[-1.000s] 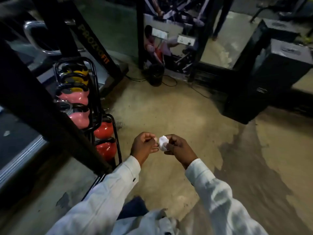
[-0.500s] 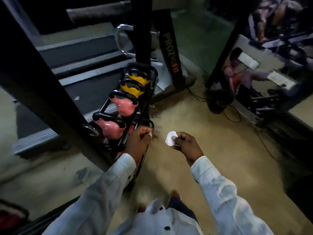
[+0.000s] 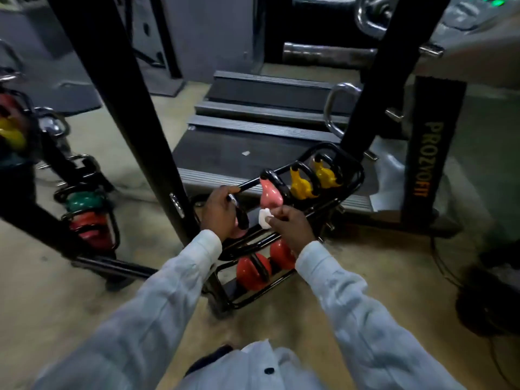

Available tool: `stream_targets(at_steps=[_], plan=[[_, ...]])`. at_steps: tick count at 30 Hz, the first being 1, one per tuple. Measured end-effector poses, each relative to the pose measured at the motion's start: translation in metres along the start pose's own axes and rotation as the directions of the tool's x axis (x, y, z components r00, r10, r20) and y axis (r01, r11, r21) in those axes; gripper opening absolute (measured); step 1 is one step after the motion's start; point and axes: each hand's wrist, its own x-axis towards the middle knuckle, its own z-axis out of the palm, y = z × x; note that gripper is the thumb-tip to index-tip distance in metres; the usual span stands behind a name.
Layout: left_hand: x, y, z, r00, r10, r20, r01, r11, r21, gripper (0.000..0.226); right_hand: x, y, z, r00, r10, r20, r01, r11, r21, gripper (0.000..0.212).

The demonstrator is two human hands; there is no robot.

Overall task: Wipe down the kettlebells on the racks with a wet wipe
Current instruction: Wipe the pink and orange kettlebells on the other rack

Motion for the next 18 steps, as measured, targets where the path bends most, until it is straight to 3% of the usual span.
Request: stream_targets(at_steps=[3,7,11,15,18], plan=[[0.014,-0.012,0.002,0.999,-0.044,-0.002,0.044,0.999,-0.01,0.027,0.021,-0.012,0.021,0.992,-0.126,0.027,0.129,0.978,-0.165,0.012],[0.028,-0.019,0.004,0.972,-0.232,0.033,0.235,0.963,-0.134,0.024,0.032,-0.021,0.038,0.94,-0.321,0.12,0.341,0.851,-0.4,0.022],[0.029,-0.025,0.004,0.963,-0.268,0.038,0.269,0.934,-0.236,0.025,0.013,-0.009,0.041,0.9,-0.363,0.241,0.433,0.804,-0.408,0.03],[0.028,-0.019,0.003,0.962,-0.274,0.003,0.263,0.921,-0.287,0.016,0.009,0.001,0.037,0.839,-0.467,0.278,0.543,0.694,-0.473,0.029],[0.032,-0.022,0.004,0.953,-0.304,0.0,0.289,0.904,-0.315,0.012,0.024,-0.018,0.044,0.811,-0.461,0.361,0.585,0.62,-0.523,0.026]])
